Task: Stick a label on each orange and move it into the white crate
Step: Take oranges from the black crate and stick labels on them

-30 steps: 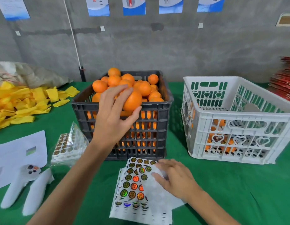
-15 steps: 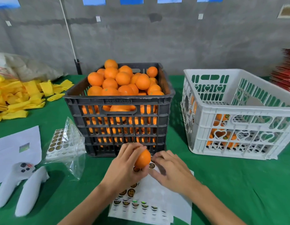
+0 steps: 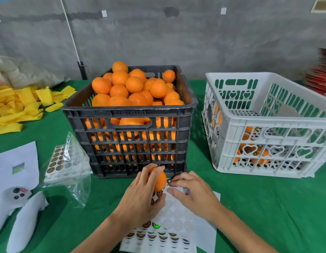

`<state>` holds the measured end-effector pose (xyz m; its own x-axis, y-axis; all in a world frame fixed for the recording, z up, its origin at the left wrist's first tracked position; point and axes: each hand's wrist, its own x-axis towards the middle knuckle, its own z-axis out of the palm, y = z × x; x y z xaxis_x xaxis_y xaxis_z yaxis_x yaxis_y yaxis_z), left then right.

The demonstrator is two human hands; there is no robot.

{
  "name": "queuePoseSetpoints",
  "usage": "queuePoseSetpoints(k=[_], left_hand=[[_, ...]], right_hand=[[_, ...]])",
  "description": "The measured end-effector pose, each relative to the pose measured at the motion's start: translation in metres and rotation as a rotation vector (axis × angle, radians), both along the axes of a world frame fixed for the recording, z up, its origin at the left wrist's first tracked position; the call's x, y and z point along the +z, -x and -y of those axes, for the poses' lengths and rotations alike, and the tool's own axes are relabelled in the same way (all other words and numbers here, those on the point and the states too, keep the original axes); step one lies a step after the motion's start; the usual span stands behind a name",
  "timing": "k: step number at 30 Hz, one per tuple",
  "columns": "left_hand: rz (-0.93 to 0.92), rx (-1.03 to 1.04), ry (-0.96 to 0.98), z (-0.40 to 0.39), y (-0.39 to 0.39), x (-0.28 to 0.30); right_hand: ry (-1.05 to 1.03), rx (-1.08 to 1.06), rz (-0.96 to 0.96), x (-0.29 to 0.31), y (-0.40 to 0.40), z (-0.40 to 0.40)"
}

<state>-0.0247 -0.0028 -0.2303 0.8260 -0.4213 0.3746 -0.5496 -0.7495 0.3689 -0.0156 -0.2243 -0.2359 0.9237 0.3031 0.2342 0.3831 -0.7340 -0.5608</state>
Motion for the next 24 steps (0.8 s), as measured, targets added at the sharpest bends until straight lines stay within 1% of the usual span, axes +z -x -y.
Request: queuePoseSetpoints(k=[2, 5, 7, 9, 11, 13, 15, 17, 19, 20, 22, 24], left_hand=[[0.016, -0.012, 0.003, -0.001, 0.0, 0.0], [0.029, -0.038, 0.006, -0.002, -0.001, -0.003], [0.029, -0.045, 0.018, -0.001, -0.002, -0.004], [0.014, -0.045, 0.051, -0.002, -0.003, -0.005], [0.005, -0.044, 0.092, -0.003, -0.006, -0.004], [0.023, -0.053, 0.111, -0.001, -0.009, 0.0], [0.047, -0.047, 0.141, 0.002, -0.01, 0.004], [0.066, -0.023, 0.176, 0.005, -0.009, 0.009], [0.114, -0.009, 0.184, 0.005, -0.008, 0.013], [0.133, 0.0, 0.187, 0.005, -0.007, 0.016], [0.178, 0.01, 0.193, 0.005, -0.005, 0.024], [0.29, -0.008, 0.187, 0.011, -0.004, 0.037]], right_hand=[[-0.136, -0.038, -0.072, -0.003, -0.002, -0.002], [-0.363, -0.087, -0.243, 0.0, -0.008, -0.002], [-0.494, -0.16, -0.308, 0.006, -0.008, -0.004], [-0.641, -0.221, -0.309, 0.013, -0.007, -0.005], [-0.741, -0.229, -0.235, 0.022, -0.004, -0.005], [-0.811, -0.182, -0.151, 0.031, 0.001, -0.007], [-0.868, -0.103, -0.143, 0.039, 0.006, -0.013], [-0.872, -0.04, -0.167, 0.045, 0.01, -0.017], [-0.826, -0.003, -0.164, 0.051, 0.014, -0.016], [-0.761, 0.004, -0.129, 0.053, 0.016, -0.015], [-0.543, -0.009, -0.005, 0.056, 0.022, -0.015], [-0.317, -0.06, 0.209, 0.058, 0.029, -0.02]])
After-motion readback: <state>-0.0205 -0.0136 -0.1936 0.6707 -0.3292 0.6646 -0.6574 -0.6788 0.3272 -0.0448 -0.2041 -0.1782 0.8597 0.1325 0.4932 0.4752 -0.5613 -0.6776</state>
